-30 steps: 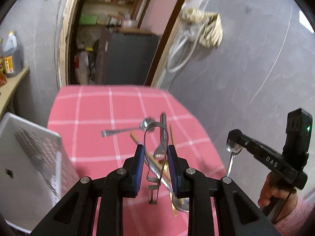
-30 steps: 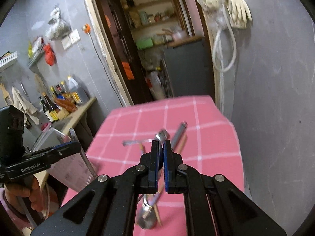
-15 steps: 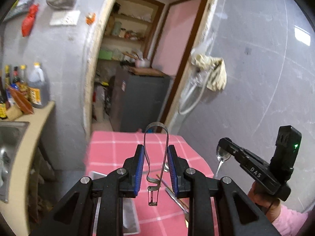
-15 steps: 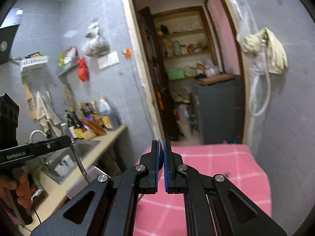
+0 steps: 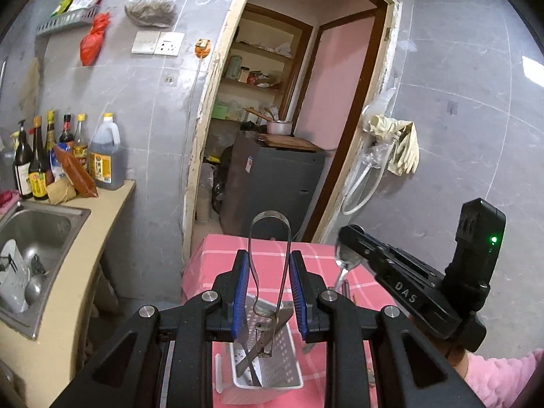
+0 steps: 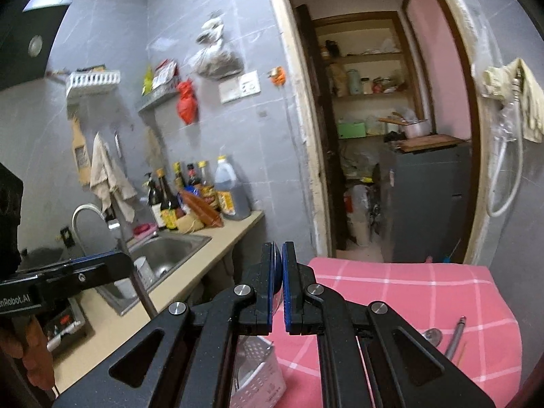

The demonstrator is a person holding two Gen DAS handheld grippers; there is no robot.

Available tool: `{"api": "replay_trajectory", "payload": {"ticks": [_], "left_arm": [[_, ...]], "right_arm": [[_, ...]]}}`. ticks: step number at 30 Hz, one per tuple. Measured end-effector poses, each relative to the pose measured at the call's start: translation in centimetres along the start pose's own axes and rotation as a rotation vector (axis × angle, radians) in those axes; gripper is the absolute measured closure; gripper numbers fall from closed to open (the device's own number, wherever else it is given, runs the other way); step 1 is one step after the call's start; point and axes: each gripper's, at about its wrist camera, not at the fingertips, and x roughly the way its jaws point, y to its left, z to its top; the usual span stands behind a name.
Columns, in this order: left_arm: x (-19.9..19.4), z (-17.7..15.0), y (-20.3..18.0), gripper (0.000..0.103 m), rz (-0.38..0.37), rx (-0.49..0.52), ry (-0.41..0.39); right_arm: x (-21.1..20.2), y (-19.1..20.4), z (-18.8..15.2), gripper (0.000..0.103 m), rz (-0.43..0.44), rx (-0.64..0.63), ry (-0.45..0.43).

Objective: Organize utensils
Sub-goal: 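Lift the tongs with the left tool and carry them over the caddy, then open the left tool to drop the tongs into the caddy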

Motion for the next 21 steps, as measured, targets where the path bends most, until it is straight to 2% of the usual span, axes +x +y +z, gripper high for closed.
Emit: {"api": "replay_trajectory", "payload": {"ticks": [11,21], "left_arm": [[1.5,-2.9,0.3,0.08,0.016,0.019,0.028],[2.6,-5.1,0.8,0.08,0.028,0.007,0.115]], "right_arm": [[1.4,0.9,-2.1,0.098,0.057,-0.042,0.068],[2.0,0.5,-3.4,0.098,0.105,-0.029,0.114]]}}
